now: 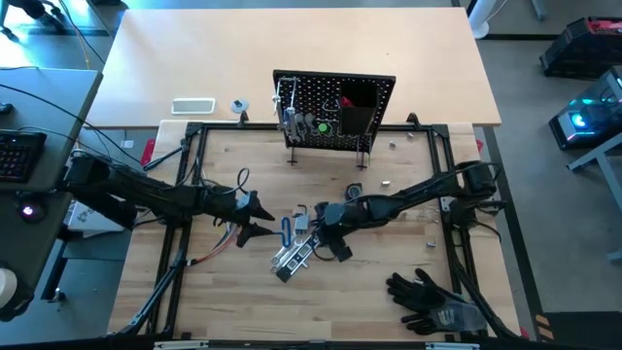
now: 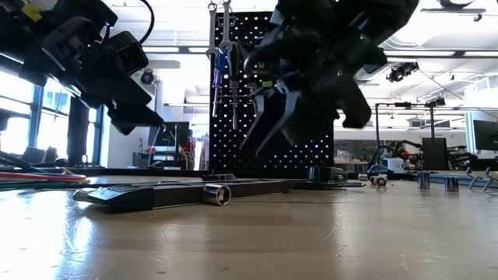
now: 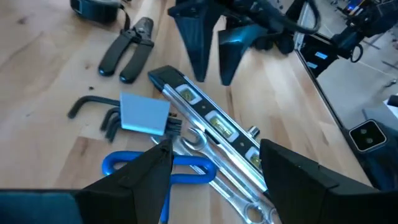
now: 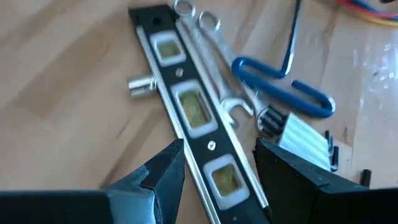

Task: Hang tools onto peg board
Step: Put the spirit level into the black bin on the peg board

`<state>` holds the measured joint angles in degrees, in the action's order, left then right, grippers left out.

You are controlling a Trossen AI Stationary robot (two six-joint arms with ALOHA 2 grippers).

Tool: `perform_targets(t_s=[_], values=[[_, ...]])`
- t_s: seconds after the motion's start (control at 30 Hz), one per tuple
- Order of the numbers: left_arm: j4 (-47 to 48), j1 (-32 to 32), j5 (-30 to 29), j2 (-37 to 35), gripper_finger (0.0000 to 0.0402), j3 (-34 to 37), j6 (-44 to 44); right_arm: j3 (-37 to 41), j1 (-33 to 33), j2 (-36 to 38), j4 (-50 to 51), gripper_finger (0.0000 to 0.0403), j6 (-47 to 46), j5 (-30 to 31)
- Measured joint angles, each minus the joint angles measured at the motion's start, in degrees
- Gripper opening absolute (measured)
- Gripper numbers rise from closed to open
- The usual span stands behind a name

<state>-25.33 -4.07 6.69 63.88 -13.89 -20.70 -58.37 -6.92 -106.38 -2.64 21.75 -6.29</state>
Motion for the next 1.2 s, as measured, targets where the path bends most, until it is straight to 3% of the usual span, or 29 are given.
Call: perform_targets(t_s=[0.37,0.9,1.2], values=[[-10.5,-1.9,-1.0,8.7,0.0232,0.0,-2.7,-2.1,2.5,-4.9,4.9,0.0188,7.3,-0.2],[-12.0,-2.1,-1.9,11.2,0.0232,-0.5,-2.7,-2.0,2.4,-3.8,6.3,0.0192,5.7,-4.4],[-12.3,-1.9,-2.3,11.3,0.0232,-0.5,-2.2,-6.7,2.4,-3.0,10.7,0.0247,5.1,-4.0]])
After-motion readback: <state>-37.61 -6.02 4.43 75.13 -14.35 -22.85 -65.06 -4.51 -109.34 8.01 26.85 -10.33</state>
